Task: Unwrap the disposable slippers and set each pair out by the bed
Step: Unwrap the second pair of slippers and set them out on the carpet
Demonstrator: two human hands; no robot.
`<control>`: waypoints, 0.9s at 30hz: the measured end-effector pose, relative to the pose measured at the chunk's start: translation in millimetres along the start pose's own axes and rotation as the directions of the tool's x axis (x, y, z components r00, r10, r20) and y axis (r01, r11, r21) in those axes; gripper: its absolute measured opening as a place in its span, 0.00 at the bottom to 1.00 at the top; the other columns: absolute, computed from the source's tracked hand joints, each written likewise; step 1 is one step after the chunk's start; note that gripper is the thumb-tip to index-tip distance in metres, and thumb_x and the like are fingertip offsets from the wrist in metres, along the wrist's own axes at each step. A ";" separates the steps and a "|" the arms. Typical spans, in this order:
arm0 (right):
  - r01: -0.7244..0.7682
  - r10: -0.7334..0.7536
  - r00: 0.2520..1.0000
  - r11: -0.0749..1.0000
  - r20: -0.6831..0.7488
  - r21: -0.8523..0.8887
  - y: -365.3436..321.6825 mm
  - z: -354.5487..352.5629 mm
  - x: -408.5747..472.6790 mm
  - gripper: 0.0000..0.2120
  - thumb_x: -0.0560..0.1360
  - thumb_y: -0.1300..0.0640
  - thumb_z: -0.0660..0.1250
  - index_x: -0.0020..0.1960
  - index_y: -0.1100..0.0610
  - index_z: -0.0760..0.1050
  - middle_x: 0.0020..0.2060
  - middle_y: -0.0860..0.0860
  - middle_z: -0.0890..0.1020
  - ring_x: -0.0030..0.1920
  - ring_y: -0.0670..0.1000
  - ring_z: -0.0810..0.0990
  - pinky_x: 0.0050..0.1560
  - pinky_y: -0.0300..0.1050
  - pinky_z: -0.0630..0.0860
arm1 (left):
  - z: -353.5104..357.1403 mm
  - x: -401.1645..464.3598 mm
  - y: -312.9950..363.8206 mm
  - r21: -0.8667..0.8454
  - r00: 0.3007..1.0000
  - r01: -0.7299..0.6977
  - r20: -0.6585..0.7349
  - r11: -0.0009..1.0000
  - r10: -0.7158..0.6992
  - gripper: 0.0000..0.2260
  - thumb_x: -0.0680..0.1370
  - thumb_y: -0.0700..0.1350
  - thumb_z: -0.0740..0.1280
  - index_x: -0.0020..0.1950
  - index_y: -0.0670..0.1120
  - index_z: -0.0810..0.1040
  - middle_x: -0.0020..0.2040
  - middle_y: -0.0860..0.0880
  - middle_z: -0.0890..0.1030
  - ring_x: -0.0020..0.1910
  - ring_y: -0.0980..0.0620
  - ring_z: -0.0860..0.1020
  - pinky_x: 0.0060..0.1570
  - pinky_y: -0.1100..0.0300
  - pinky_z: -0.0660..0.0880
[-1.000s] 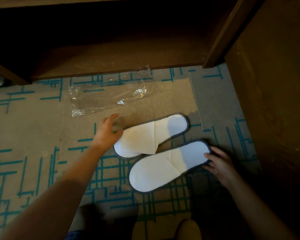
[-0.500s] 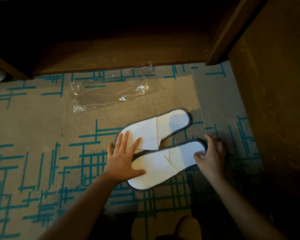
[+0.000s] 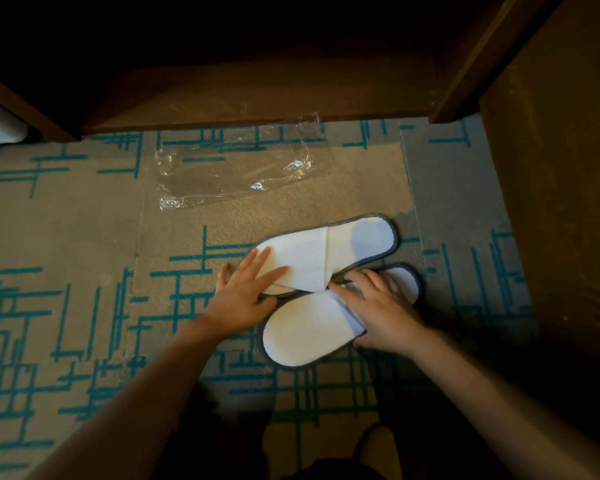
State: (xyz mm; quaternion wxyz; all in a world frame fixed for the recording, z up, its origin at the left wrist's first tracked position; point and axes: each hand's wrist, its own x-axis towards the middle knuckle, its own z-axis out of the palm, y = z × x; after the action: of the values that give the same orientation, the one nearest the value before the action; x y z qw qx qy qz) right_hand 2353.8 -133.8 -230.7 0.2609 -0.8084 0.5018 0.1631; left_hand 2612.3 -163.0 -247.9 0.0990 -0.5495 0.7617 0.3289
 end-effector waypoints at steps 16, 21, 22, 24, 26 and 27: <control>-0.024 0.024 1.000 0.999 0.002 -0.048 -2.7 3.7 4.8 0.47 0.64 0.44 0.72 0.74 0.46 0.48 0.72 0.52 0.56 0.72 0.55 0.53 0.73 0.59 0.54 | -41.9 10.3 -13.4 -0.334 0.923 -0.076 -0.380 0.940 -0.061 0.28 0.72 0.56 0.61 0.71 0.51 0.63 0.73 0.45 0.64 0.73 0.47 0.61 0.70 0.51 0.60; -0.037 0.037 0.999 0.999 0.016 -0.020 -1.5 3.8 4.0 0.47 0.64 0.44 0.71 0.74 0.45 0.48 0.72 0.51 0.55 0.73 0.54 0.53 0.73 0.59 0.52 | -5.5 18.0 -1.5 0.157 0.996 -0.087 0.040 0.984 0.081 0.39 0.67 0.70 0.51 0.74 0.58 0.45 0.77 0.46 0.38 0.76 0.46 0.38 0.75 0.42 0.46; -0.043 0.043 0.999 0.999 0.022 -0.017 -1.7 2.6 3.5 0.47 0.64 0.43 0.71 0.74 0.45 0.48 0.73 0.51 0.55 0.73 0.55 0.53 0.74 0.59 0.52 | -1.9 18.6 0.0 0.167 0.997 -0.075 0.044 0.983 0.068 0.41 0.65 0.72 0.49 0.74 0.59 0.42 0.77 0.47 0.36 0.75 0.47 0.36 0.75 0.42 0.45; -0.062 0.062 0.997 0.998 0.037 -0.010 -1.5 0.4 2.5 0.47 0.64 0.44 0.72 0.75 0.45 0.48 0.73 0.51 0.55 0.73 0.55 0.52 0.74 0.59 0.51 | -0.1 20.3 2.0 0.223 0.994 -0.104 0.060 0.969 0.093 0.46 0.63 0.75 0.53 0.73 0.58 0.37 0.75 0.46 0.32 0.74 0.46 0.33 0.74 0.41 0.41; -0.081 0.081 0.996 0.997 0.040 -0.003 -1.4 -0.3 1.2 0.47 0.64 0.43 0.72 0.74 0.45 0.47 0.73 0.51 0.54 0.73 0.55 0.52 0.74 0.58 0.50 | -6.4 23.0 4.9 0.265 0.987 -0.143 0.104 0.953 0.119 0.49 0.64 0.72 0.60 0.73 0.57 0.34 0.73 0.46 0.28 0.71 0.47 0.29 0.71 0.43 0.36; -0.088 0.088 0.996 0.996 0.033 0.000 -0.8 0.2 0.5 0.47 0.64 0.43 0.72 0.74 0.45 0.47 0.73 0.50 0.54 0.73 0.54 0.52 0.74 0.58 0.50 | -9.2 25.5 6.6 0.285 0.984 -0.159 0.122 0.945 0.129 0.50 0.64 0.71 0.63 0.72 0.57 0.32 0.72 0.46 0.27 0.70 0.48 0.28 0.70 0.45 0.35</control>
State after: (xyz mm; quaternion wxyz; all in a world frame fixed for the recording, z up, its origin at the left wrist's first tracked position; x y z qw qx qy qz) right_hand 2354.7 -133.8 -230.9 0.2625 -0.7823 0.5329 0.1873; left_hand 2598.8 -187.1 -251.4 0.1935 -0.4540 0.8342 0.2462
